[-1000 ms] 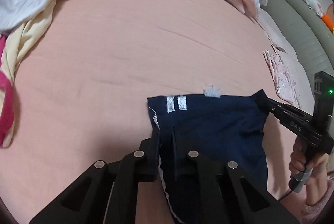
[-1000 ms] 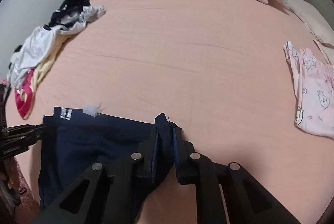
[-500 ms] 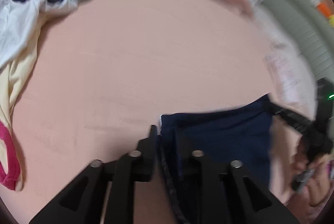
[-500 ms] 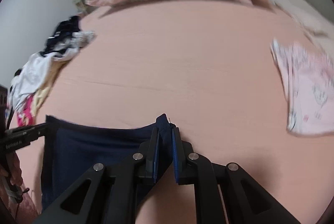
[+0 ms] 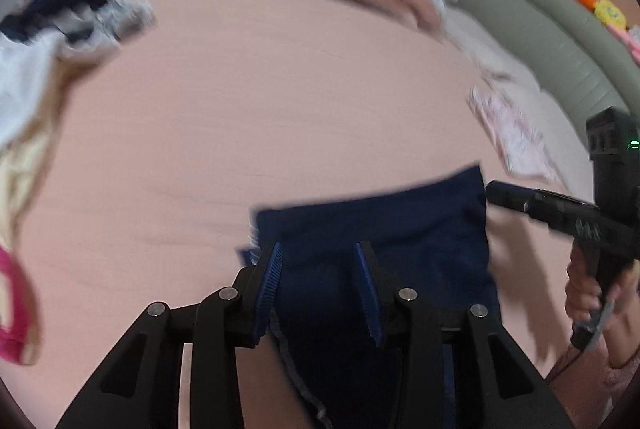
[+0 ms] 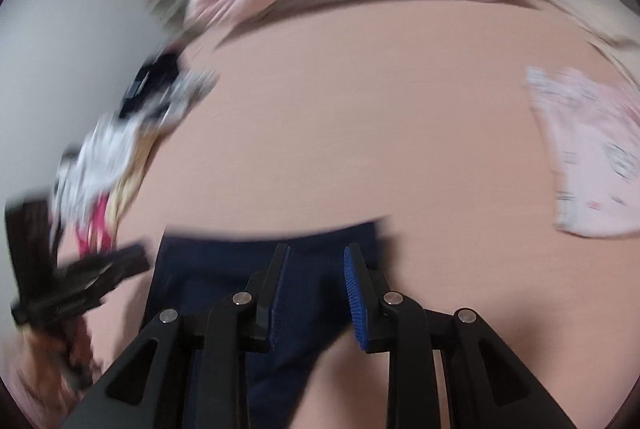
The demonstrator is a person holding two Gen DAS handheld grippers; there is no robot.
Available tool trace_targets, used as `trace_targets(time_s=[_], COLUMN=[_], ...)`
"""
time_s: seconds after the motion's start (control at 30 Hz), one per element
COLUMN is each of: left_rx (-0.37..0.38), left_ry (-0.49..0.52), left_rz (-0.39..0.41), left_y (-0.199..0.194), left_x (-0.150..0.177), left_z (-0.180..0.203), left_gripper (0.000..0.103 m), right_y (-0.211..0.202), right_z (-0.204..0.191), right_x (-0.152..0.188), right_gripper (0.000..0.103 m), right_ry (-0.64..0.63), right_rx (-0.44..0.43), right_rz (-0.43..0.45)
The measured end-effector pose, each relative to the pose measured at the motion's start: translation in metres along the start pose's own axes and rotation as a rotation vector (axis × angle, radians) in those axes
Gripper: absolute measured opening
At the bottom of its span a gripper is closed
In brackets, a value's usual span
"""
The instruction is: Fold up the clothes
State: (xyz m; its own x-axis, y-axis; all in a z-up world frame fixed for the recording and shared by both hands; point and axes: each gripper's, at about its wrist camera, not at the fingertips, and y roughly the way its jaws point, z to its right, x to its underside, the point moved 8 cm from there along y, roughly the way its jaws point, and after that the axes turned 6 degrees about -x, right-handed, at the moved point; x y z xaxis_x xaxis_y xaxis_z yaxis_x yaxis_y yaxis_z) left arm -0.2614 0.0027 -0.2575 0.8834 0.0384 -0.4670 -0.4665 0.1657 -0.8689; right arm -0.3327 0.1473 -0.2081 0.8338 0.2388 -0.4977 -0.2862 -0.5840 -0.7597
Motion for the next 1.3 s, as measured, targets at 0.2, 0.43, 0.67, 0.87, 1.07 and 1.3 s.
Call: trace_targets(time_s=[0.2, 0.43, 0.67, 0.87, 1.07, 1.3], left_rx=[-0.167, -0.049, -0.061, -0.011, 0.039, 0.129], left_ry=[-0.068, -0.150, -0.182, -0.226, -0.269, -0.288], left_rz=[-0.047, -0.083, -0.126, -0.139, -0.151, -0.149], left_y=[-0.030, -0.064, -0.074, -0.080, -0.085, -0.086], left_x=[0.027, 0.078, 0.126, 0.143, 0.160, 0.169], left_z=[-0.016, 0.018, 0.022, 0.018, 0.014, 0.017], left_gripper=[0.019, 0.019, 0.019, 0.019, 0.019, 0.019], right_y=[0.006, -0.052, -0.046, -0.063, -0.076, -0.085], right_z=[0.022, -0.026, -0.037, -0.040, -0.030, -0.030], right_x=[0.038, 0.093, 0.194, 0.225, 0.242, 0.215], right_gripper=[0.016, 0.019, 0.019, 0.018, 0.019, 0.051], right_ry=[0.034, 0.002, 0.038, 0.004, 0.022, 0.175], right_rx=[0.034, 0.010, 0.087, 0.220, 0.201, 0.003], right_rz=[-0.091, -0.038, -0.150, -0.135, -0.161, 0.028])
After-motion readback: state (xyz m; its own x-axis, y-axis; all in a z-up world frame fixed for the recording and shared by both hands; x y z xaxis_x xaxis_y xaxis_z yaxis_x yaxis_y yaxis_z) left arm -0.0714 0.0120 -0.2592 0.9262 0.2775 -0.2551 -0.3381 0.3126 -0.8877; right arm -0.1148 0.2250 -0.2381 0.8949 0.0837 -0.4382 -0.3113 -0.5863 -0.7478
